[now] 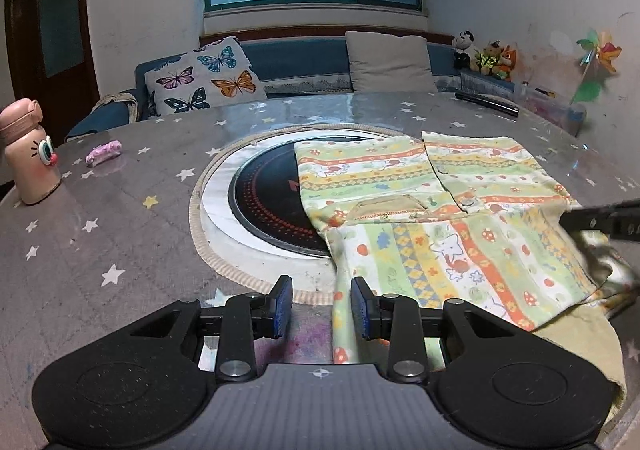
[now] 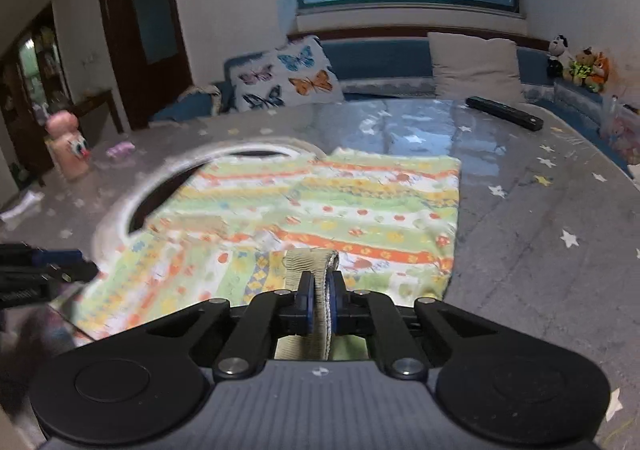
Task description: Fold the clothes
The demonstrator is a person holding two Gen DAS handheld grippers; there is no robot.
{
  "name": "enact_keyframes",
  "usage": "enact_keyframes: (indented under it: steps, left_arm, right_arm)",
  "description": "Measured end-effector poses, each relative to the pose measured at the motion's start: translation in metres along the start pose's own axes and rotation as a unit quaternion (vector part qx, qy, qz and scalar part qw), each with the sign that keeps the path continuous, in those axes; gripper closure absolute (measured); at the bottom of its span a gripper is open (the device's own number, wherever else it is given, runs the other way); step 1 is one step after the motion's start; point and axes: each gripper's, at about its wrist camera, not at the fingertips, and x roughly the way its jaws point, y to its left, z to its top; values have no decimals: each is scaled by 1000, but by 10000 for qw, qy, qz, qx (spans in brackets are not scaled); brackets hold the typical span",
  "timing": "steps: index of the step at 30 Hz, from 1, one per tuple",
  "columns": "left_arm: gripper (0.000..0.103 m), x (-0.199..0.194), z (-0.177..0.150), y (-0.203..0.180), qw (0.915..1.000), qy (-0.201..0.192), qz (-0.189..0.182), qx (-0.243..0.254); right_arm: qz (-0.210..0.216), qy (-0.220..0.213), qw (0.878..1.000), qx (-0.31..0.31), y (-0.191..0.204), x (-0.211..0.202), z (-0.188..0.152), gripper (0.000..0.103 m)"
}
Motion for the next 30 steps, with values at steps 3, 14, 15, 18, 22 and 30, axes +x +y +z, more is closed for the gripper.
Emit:
enact_keyframes:
  steps: [3,14,15,18,22,30]
  left_arm:
    - [72,0,8,-3,9999,-96,-75,64]
    - [73,35,23,-29,9981,51,-421,439]
    - [72,39,22,-30,9981,89,-402,456]
    - [73,43,20,-32,9979,131,-356,526]
    - [73,32,18,-36,9972,38,-379,642]
    - [72,-2,-1,-60,9913,-111,-712,1103]
  right_arm:
    - [-19,60,10000,-31,-1,7,-2,94]
    - [335,-55,9985,-440,11,10,2,92]
    - [361,-13,9982,-474,13,13,1,90]
    - [426,84,9974,-577,17,22,-1,82]
    - [520,63,9955,-793,22,12,-2,71]
    - [610,189,9889,-1342,28,-13,-24,68]
